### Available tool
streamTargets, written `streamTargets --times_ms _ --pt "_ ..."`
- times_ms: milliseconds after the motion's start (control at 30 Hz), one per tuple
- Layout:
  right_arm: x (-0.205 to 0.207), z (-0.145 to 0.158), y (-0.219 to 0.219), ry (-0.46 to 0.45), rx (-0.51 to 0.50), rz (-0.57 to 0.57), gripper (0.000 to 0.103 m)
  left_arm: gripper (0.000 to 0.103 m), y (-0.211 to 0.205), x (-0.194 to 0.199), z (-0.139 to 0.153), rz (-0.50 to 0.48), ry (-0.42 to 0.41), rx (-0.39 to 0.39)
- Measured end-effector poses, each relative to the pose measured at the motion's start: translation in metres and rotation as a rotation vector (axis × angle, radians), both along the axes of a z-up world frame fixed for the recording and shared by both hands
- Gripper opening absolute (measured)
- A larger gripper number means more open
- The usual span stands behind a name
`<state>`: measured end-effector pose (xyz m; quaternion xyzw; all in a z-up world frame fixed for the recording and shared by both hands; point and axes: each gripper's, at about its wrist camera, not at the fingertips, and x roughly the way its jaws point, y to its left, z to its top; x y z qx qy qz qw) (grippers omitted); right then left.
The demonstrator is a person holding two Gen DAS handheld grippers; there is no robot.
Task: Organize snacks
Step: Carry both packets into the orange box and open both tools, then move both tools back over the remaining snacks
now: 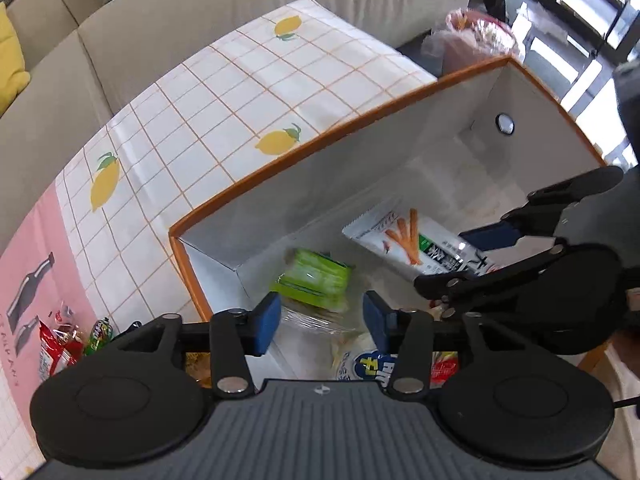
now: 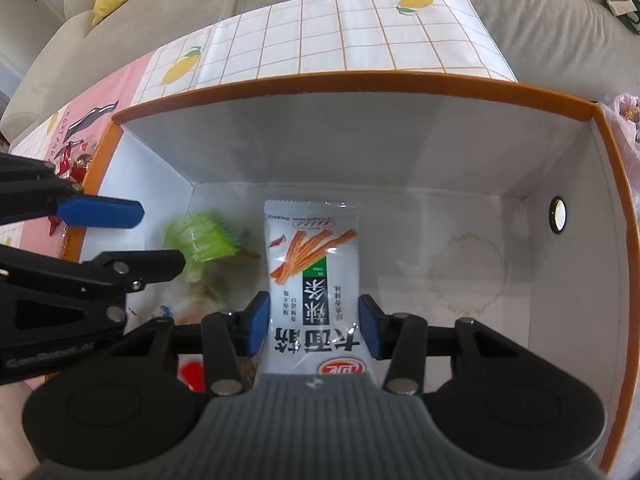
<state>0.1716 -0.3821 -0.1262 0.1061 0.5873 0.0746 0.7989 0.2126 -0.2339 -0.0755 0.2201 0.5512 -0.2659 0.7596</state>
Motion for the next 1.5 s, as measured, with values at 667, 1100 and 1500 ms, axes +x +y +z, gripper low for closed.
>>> streamTargets --times_ms 667,1100,1500 --pt "0.02 -0.013 0.051 0.041 -0.114 0.138 0.05 0.067 0.043 -0.009 0.035 0.094 0.031 -0.151" --pt "0.005 0.028 0.04 -0.014 -0.168 0.025 0.077 0.067 0.061 -0.033 0.062 0.085 -0.026 -0.197" --pt "-0.061 0.093 0.078 -0.314 -0.107 -0.095 0.077 0.067 0.127 -0.081 0.095 0.182 -0.192 -0.32"
